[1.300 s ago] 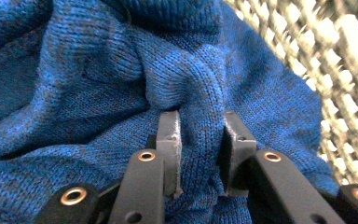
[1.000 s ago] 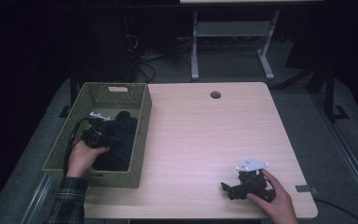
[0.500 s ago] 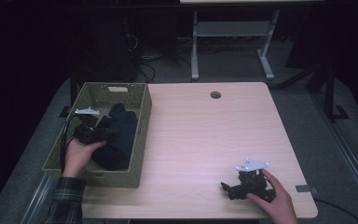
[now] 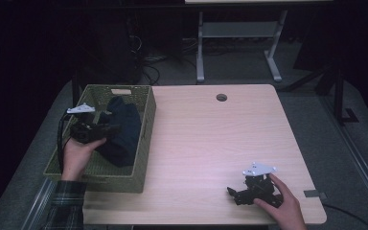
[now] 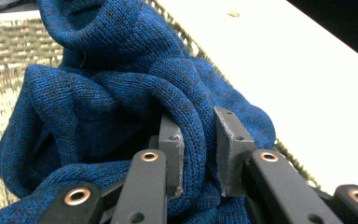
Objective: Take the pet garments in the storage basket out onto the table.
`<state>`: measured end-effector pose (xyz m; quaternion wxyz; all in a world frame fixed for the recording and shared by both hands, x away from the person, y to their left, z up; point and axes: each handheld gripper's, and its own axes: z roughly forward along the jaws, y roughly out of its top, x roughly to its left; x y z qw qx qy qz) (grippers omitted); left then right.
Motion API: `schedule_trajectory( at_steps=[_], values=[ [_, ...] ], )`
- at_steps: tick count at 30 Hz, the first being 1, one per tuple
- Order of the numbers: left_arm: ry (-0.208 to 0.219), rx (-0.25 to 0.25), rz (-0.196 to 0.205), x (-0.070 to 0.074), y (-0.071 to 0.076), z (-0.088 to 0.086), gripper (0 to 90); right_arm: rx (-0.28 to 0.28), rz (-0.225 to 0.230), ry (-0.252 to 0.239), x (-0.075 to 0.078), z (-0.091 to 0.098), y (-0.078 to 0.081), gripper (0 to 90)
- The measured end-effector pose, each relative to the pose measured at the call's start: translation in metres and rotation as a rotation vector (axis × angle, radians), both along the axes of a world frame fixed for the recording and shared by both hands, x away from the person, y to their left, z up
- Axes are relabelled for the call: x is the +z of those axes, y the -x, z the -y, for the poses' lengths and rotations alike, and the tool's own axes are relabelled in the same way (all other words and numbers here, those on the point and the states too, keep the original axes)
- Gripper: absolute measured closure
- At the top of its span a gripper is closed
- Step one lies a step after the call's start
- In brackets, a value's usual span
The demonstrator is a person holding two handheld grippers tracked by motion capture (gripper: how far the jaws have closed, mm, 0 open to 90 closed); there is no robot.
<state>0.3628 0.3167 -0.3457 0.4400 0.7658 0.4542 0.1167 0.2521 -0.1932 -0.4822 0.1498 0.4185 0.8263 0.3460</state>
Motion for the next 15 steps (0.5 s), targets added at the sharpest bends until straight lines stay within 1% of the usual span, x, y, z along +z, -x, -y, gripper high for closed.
schedule_trajectory(
  at_steps=[2, 4, 6, 8, 12, 13, 15],
  values=[
    [0.006, -0.003, 0.019, 0.003, 0.001, 0.000, 74.1, 0.000, 0.000, 0.000, 0.000, 0.000, 0.000, 0.0],
    [0.024, -0.004, 0.035, 0.007, 0.002, 0.001, 74.1, 0.000, 0.000, 0.000, 0.000, 0.000, 0.000, 0.0],
    [0.032, -0.008, 0.049, 0.012, 0.003, 0.001, 74.1, 0.000, 0.000, 0.000, 0.000, 0.000, 0.000, 0.0],
    [0.048, -0.011, 0.071, 0.017, 0.005, 0.001, 74.1, 0.000, 0.000, 0.000, 0.000, 0.000, 0.000, 0.0],
    [0.065, -0.012, 0.119, 0.031, 0.009, 0.001, 74.1, 0.000, 0.000, 0.000, 0.000, 0.000, 0.000, 0.0],
    [0.072, -0.014, 0.131, 0.034, 0.010, 0.001, 74.1, 0.000, 0.000, 0.000, 0.000, 0.000, 0.000, 0.0],
    [0.100, -0.021, 0.153, 0.042, 0.012, 0.001, 74.1, 0.000, 0.000, 0.000, 0.000, 0.000, 0.000, 0.0]
  ],
)
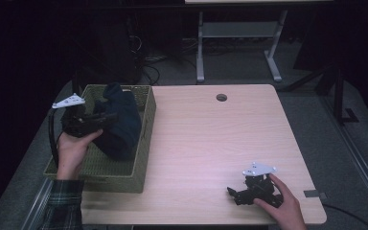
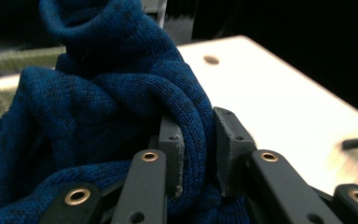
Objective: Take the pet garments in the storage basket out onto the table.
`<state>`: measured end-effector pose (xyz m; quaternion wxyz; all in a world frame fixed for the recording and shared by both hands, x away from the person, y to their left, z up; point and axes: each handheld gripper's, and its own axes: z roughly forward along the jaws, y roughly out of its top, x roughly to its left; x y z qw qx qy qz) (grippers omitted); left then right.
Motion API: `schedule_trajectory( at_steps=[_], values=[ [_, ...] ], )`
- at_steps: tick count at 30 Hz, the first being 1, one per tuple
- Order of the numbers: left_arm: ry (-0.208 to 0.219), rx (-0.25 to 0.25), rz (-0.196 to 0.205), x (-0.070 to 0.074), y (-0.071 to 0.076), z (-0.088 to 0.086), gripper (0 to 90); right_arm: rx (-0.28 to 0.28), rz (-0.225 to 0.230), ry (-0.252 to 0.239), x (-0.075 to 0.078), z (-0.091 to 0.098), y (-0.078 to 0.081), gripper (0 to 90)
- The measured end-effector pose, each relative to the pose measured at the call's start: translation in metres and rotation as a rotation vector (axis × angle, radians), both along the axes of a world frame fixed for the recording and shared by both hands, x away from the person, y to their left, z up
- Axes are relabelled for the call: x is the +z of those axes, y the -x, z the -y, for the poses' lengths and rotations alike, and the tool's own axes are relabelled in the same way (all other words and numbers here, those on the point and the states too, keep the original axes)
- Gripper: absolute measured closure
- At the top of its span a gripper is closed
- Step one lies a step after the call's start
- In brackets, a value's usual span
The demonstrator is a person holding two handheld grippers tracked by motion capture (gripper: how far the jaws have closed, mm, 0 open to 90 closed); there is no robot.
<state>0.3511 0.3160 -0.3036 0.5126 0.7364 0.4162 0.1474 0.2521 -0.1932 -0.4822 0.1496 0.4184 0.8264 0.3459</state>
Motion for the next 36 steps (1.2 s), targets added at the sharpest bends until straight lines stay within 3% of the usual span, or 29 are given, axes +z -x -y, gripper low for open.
schedule_trajectory(
  at_steps=[3, 13, 36],
  values=[
    [0.042, -0.032, 0.041, 0.014, 0.004, 0.003, 74.2, 0.001, 0.000, -0.001, 0.000, 0.000, 0.000, 0.0],
    [0.046, -0.102, 0.105, 0.038, 0.012, 0.027, 74.3, 0.001, 0.000, -0.002, 0.000, 0.000, 0.000, 0.0],
    [0.058, -0.266, 0.129, 0.046, -0.004, 0.095, 74.3, 0.002, 0.002, -0.001, 0.000, 0.000, 0.000, 0.0]
  ],
)
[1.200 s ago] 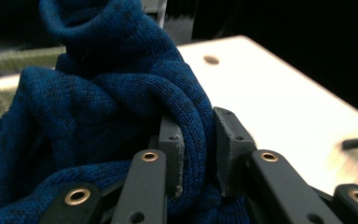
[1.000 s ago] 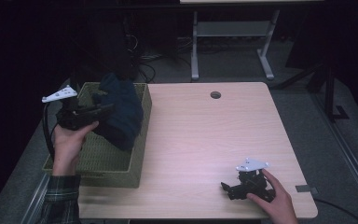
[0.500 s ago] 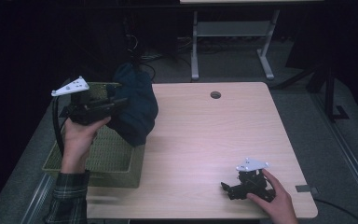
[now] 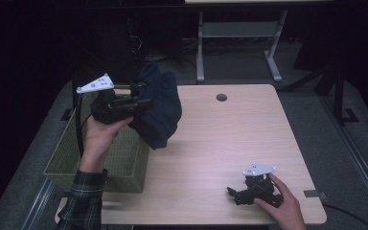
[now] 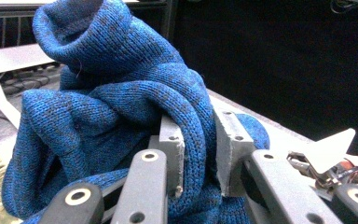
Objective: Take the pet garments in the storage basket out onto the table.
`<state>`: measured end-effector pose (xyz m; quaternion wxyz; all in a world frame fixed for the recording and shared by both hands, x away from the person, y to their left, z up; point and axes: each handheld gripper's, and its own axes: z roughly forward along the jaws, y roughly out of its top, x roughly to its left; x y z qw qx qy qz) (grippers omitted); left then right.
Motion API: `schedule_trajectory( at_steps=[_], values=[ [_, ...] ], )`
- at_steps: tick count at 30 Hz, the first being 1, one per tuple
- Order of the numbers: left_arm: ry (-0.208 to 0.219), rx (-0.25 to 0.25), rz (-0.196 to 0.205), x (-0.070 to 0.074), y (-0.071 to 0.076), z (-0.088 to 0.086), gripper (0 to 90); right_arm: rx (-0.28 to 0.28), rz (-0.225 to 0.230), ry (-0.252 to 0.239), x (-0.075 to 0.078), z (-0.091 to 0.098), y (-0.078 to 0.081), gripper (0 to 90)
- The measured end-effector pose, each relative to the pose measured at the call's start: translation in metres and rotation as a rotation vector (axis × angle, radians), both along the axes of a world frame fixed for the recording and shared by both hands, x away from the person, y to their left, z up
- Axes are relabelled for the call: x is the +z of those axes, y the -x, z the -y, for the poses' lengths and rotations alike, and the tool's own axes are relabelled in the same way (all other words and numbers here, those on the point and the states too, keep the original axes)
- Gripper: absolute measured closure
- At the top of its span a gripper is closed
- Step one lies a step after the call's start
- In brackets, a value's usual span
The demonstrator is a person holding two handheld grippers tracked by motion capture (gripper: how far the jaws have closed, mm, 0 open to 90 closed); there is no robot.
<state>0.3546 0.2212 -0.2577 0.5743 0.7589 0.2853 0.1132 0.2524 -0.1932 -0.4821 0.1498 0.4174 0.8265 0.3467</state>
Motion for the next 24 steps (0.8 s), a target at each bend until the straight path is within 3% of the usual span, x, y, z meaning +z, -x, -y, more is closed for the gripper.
schedule_trajectory(
  at_steps=[9, 24],
  values=[
    [-0.019, -0.046, -0.005, -0.005, -0.006, 0.028, 74.3, 0.000, 0.000, 0.000, 0.000, 0.000, 0.000, 0.0],
    [-0.065, -0.140, -0.033, -0.030, -0.018, 0.088, 74.3, 0.000, 0.000, 0.000, 0.000, 0.000, 0.000, 0.0]
  ],
)
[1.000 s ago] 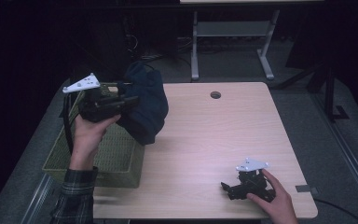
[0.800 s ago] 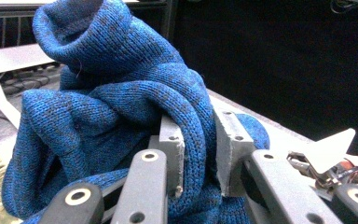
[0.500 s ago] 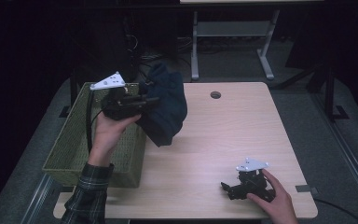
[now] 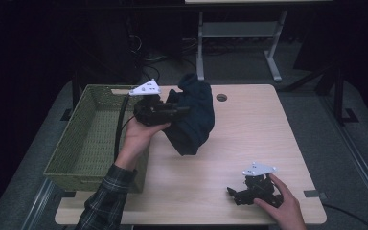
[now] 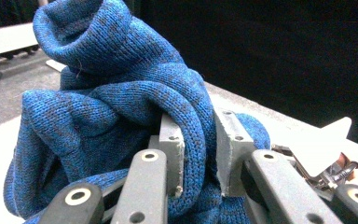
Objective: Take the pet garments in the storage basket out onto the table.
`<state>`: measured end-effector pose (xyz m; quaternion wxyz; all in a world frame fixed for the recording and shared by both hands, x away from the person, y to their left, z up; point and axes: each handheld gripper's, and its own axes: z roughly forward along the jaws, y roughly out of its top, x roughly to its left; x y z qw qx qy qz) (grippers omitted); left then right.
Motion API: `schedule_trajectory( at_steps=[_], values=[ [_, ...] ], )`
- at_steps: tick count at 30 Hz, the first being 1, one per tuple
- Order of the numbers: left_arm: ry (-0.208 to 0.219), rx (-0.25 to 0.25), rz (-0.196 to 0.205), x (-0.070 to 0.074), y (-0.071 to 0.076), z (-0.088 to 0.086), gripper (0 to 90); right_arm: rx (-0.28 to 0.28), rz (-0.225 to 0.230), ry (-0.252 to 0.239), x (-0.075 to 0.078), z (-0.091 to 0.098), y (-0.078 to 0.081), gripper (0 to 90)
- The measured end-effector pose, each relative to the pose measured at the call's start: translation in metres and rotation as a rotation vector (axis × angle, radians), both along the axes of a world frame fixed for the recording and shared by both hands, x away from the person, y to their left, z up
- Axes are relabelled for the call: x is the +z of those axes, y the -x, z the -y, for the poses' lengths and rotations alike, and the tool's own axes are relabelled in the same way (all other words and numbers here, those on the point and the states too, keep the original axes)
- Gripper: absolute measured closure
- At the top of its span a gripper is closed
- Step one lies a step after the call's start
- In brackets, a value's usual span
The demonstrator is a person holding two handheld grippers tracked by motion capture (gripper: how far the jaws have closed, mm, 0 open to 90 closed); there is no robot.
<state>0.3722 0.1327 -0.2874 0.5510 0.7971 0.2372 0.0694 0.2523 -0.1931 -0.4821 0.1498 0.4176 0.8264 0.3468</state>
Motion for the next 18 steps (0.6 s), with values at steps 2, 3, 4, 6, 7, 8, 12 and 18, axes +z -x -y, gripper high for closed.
schedule_trajectory(
  at_steps=[2, 3, 4, 6, 7, 8, 12, 18],
  values=[
    [-0.002, -0.007, 0.000, -0.002, -0.001, 0.003, 74.3, 0.000, 0.000, 0.001, 0.000, 0.000, 0.000, 0.0],
    [-0.001, -0.015, -0.002, -0.004, -0.001, 0.006, 74.3, 0.000, 0.000, 0.001, 0.000, 0.000, 0.000, 0.0],
    [-0.004, -0.020, -0.004, -0.005, -0.002, 0.009, 74.2, 0.000, 0.000, -0.001, 0.000, 0.000, 0.000, 0.0],
    [-0.009, -0.030, -0.006, -0.009, -0.003, 0.014, 74.2, 0.000, 0.000, 0.000, 0.000, 0.000, 0.000, 0.0],
    [-0.012, -0.034, -0.006, -0.010, -0.004, 0.017, 74.2, 0.000, 0.000, 0.000, 0.000, 0.000, 0.000, 0.0],
    [-0.014, -0.036, -0.008, -0.011, -0.004, 0.020, 74.2, 0.000, 0.000, -0.001, 0.000, 0.000, 0.000, 0.0],
    [-0.025, -0.045, -0.017, -0.019, -0.007, 0.031, 74.2, 0.000, 0.000, 0.000, 0.000, 0.000, 0.000, 0.0],
    [-0.031, -0.049, -0.023, -0.026, -0.011, 0.043, 74.1, 0.000, 0.000, 0.000, 0.000, 0.000, 0.000, 0.0]
  ],
)
